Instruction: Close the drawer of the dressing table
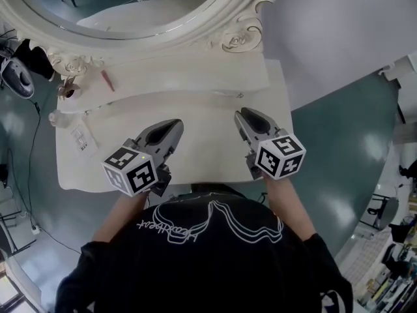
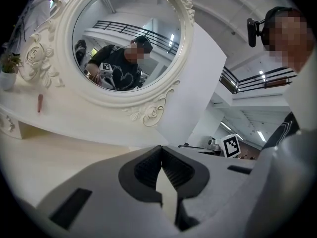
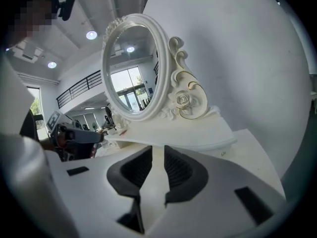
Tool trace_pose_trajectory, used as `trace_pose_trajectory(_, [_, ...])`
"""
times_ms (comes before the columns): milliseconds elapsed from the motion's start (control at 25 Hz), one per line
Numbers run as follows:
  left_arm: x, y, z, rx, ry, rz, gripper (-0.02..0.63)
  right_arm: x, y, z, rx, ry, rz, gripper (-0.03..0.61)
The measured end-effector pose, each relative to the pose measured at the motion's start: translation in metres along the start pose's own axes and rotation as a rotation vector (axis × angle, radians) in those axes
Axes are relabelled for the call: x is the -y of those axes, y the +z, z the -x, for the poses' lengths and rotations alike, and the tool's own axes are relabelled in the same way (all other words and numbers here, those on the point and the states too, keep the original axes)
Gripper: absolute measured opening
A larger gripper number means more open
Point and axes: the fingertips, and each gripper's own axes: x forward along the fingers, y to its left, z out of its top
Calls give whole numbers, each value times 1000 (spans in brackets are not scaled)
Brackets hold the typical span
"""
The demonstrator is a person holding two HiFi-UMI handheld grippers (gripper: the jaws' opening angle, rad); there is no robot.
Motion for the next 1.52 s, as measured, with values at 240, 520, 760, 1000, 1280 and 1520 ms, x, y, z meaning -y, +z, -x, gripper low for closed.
trace_pose_trajectory(240, [28,-2,9,-8,-51,-55,5,-41,13,34,81,62,65,35])
trace_pose_trajectory(520, [59,-4,20,-3,-117,-120,3,-81,11,65,132,158,116,3])
trace_pose_trajectory(760, [73,-8,24,0,-159,-153,3,-95,8,81,162,213,52,3])
trace_pose_trajectory(1000, [76,-11,29,2,-167,-152,5,-94,6,86,179,188,43,3])
trace_pose_trajectory(1280, [74,-15,33,-3,-153,-148,5,-93,-1,83,164,175,32,3])
trace_pose_trajectory(1520, [67,-17,34,-7,-133,-134,5,-92,-2,77,157,181,29,3])
